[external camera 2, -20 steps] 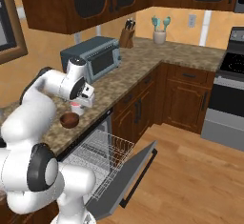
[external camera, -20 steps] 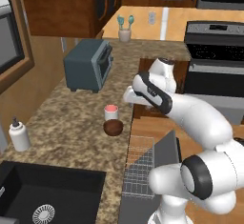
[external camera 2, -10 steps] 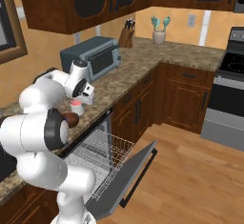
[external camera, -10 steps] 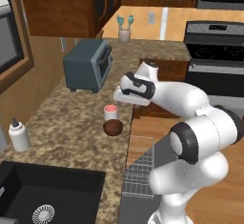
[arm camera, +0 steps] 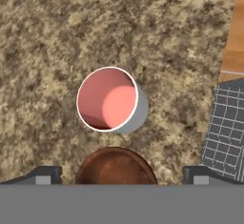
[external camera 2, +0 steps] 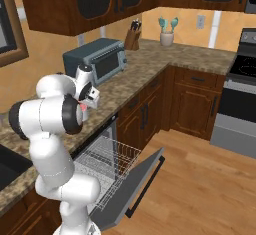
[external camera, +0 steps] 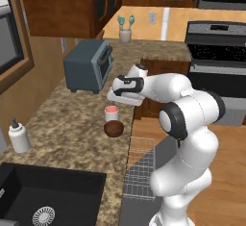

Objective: Pick up the cup and bowl from the counter, place them in the dishwasher, and close the dishwasher door.

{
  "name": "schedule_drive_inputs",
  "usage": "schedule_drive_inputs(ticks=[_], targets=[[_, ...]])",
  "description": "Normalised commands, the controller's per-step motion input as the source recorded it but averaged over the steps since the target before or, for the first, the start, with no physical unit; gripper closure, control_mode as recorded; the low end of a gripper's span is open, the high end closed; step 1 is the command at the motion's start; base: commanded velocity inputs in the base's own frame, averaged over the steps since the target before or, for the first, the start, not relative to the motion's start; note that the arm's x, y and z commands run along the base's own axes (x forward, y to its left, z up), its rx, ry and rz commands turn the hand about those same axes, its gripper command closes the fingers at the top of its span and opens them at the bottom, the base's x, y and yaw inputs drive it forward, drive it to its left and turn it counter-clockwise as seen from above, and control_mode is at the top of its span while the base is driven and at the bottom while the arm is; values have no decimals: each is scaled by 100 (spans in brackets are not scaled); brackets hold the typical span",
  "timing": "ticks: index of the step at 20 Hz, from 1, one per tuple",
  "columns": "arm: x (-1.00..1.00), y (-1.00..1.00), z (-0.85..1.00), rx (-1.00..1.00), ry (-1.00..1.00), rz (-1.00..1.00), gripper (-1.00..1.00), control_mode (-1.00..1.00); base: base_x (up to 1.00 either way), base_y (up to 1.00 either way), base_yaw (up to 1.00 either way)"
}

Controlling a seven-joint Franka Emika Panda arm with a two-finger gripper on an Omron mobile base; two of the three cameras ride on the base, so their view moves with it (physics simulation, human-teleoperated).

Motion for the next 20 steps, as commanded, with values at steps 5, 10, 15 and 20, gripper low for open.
schedule_drive_inputs(ticks=[5, 10, 15, 20], targets=[[34, 0, -37, 0, 1, -6, -100, -100, 0, 0, 0], [25, 2, -42, 0, 0, -10, -100, -100, 0, 0, 0], [11, 7, -33, 0, 0, -8, -100, -100, 0, 0, 0], [10, 12, -36, 0, 0, -8, -100, -100, 0, 0, 0]])
